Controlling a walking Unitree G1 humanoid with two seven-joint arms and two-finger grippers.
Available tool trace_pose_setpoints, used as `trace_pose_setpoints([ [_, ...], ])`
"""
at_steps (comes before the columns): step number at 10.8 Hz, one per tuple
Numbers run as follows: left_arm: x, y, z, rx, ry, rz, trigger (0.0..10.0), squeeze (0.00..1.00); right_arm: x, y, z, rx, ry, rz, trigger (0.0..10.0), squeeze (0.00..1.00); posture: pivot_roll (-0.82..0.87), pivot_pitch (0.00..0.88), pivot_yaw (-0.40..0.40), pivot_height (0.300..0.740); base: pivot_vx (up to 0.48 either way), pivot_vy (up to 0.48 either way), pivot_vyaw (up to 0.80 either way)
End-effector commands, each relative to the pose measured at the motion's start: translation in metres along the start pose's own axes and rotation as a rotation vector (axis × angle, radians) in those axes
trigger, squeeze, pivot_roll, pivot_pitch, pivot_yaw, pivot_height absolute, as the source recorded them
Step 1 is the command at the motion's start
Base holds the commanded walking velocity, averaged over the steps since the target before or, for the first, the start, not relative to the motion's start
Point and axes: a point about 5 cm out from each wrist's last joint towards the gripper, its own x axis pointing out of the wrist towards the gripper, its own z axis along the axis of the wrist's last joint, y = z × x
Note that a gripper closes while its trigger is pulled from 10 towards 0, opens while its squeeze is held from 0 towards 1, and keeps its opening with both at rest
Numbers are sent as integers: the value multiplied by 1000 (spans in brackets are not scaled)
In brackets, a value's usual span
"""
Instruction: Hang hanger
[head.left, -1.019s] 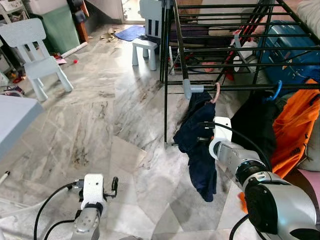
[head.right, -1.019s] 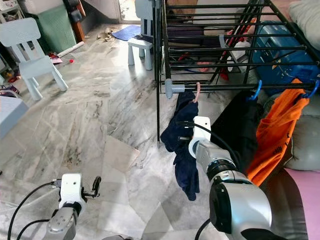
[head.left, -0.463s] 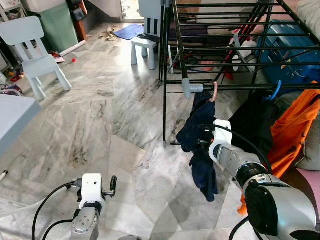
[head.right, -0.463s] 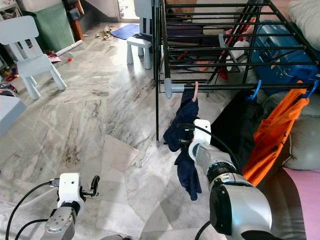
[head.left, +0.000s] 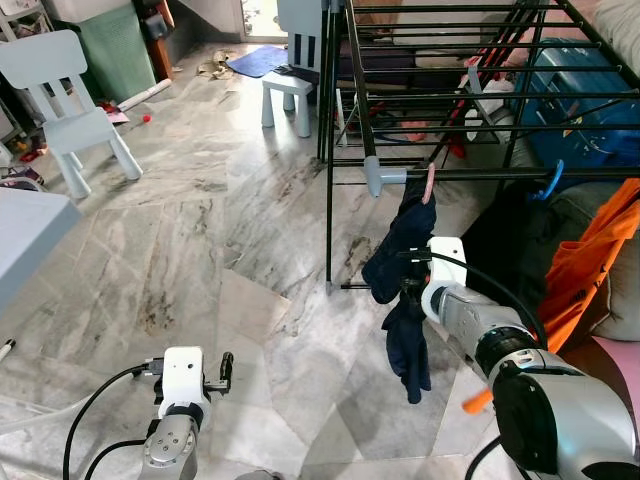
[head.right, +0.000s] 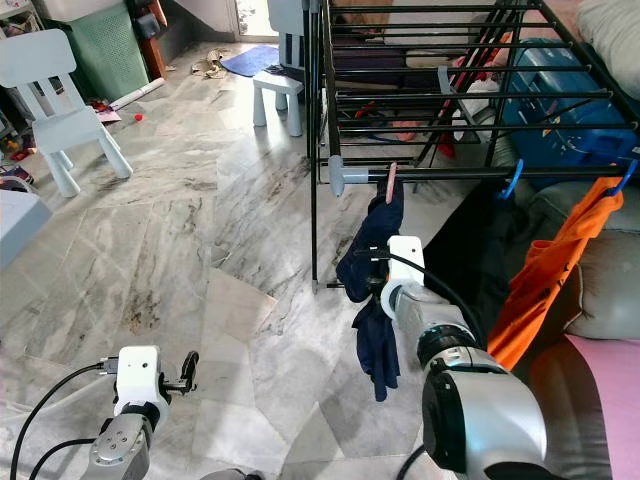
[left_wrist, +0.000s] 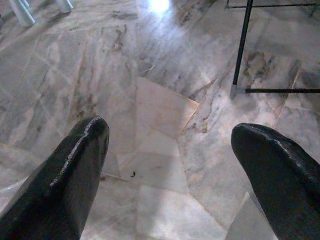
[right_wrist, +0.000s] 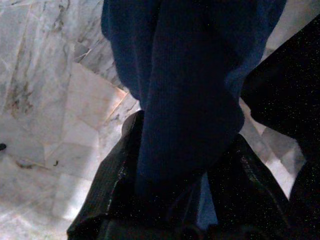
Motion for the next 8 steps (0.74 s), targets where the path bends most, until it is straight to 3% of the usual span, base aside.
trace_pose_setpoints([
  [1, 1, 2, 1, -5, 4, 6, 10000, 0, -1, -4, -2, -19, -15, 3, 10000, 1000, 111, 82, 18, 740, 0, 0, 0],
  [4, 11, -3, 9, -6, 3, -23, 10000, 0, -4, -16, -22, -60, -19, 0, 10000, 1000, 62, 70, 45, 740, 0, 0, 0],
  [8, 23, -16, 22, -4, -18, -74, 10000, 0, -13, -35, -32, -91, -118, -20, 10000, 1000, 14, 51, 62, 740, 0, 0, 0],
])
